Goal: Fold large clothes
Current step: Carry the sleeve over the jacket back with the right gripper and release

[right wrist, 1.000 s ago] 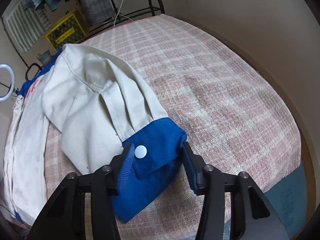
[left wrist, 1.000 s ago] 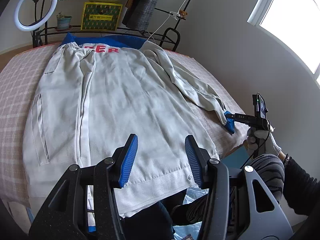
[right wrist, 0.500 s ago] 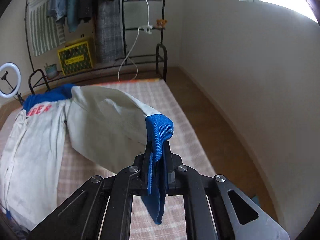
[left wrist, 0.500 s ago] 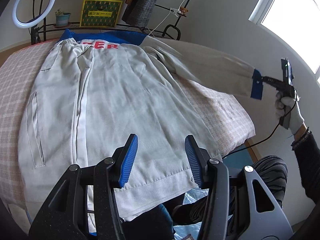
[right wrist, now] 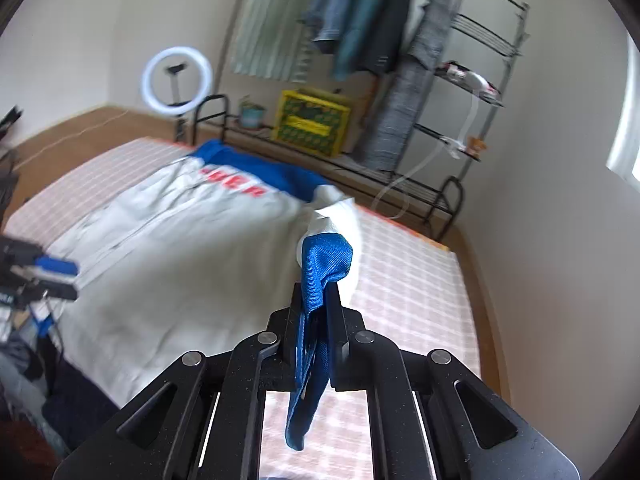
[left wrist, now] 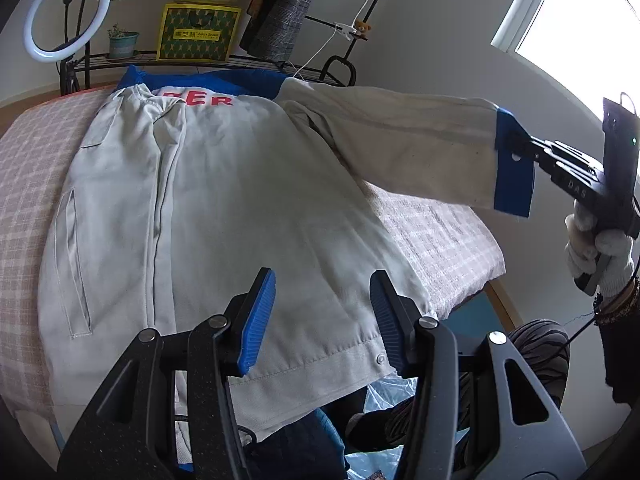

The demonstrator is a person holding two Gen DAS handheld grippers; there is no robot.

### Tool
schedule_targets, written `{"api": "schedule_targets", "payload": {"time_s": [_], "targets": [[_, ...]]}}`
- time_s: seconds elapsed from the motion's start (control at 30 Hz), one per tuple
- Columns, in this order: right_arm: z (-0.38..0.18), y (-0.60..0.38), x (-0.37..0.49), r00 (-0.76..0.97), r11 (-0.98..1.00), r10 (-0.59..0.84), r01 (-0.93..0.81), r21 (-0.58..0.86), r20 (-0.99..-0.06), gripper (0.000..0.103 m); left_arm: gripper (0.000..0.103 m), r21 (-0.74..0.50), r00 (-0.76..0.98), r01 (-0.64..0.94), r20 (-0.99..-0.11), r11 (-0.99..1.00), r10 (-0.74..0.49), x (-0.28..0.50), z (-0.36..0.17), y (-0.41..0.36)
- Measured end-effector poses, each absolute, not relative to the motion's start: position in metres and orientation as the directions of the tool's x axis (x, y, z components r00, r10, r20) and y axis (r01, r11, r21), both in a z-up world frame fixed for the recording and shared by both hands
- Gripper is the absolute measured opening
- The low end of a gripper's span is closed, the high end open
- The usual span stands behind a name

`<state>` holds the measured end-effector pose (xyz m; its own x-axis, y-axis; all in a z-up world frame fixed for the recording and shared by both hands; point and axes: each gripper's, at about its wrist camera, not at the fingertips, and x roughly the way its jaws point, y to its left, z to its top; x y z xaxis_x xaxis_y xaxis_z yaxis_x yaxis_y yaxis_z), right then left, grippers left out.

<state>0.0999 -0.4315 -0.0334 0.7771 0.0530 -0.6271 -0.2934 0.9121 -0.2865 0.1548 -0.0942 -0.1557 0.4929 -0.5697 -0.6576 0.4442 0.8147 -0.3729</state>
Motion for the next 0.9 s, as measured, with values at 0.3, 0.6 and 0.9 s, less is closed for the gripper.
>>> {"api": "schedule_targets", "payload": {"time_s": [0.3, 0.6, 0.9], "targets": [[-0.086, -0.346, 0.063, 0.674, 0.798, 0.152, -0.516, -0.313, -0.723, 0.007, 0.05, -0.396, 0.512, 0.397, -0.653, 0.828, -0.558, 0.151, -0.162, -0.067], [-0.17, -0.292, 0.046, 0.558, 0.687, 0.148, -0.652, -0.321, -0.816, 0.007, 0.05, -0.428, 0.507, 0.345, -0.664, 0.835, -0.549, 0.157, -0.174, -0.053], [-0.184, -0.296, 0.038, 0.501, 0.674, 0.16, -0.685, -0.276, -0.85, 0.008, 0.05, -0.441, 0.477, 0.347, -0.677, 0.827, -0.561, 0.156, -0.186, -0.057]]}}
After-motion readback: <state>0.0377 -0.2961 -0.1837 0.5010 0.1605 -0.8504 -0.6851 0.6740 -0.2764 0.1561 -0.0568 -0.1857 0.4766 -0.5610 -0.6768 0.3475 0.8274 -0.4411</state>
